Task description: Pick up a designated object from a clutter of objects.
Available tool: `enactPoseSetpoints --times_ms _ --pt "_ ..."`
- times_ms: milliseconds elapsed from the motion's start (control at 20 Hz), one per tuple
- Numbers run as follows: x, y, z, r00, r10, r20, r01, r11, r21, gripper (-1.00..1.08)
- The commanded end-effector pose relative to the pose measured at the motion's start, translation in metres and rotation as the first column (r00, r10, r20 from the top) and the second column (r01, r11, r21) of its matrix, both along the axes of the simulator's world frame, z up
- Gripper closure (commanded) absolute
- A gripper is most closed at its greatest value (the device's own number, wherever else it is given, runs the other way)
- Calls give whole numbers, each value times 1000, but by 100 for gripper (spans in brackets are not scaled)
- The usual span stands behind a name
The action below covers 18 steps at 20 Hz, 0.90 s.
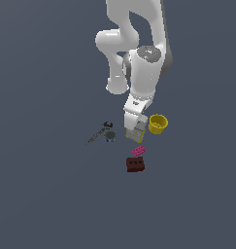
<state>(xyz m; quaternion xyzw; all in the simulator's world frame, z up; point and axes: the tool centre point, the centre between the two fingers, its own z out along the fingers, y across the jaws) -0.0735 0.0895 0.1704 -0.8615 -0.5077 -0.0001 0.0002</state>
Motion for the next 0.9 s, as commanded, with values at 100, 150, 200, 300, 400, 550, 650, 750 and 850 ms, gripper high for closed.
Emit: enactPoseSetpoints --times_ms 100,150,200,300,400,550,650,750,850 --pt "13 7 21 1000 0 1 0 1000 0 108" --pt "16 9 26 1000 0 1 0 1000 0 108" --pt "20 11 32 1000 0 1 0 1000 0 108" --pt "28 16 45 1000 0 1 0 1000 0 108" --pt "37 21 59 1000 0 1 0 1000 0 108" --pt "51 28 80 1000 0 1 0 1000 0 108" --pt "60 33 94 1000 0 1 0 1000 0 108" --pt "69 38 108 1000 0 1 0 1000 0 108" --pt "78 43 120 1000 0 1 0 1000 0 108"
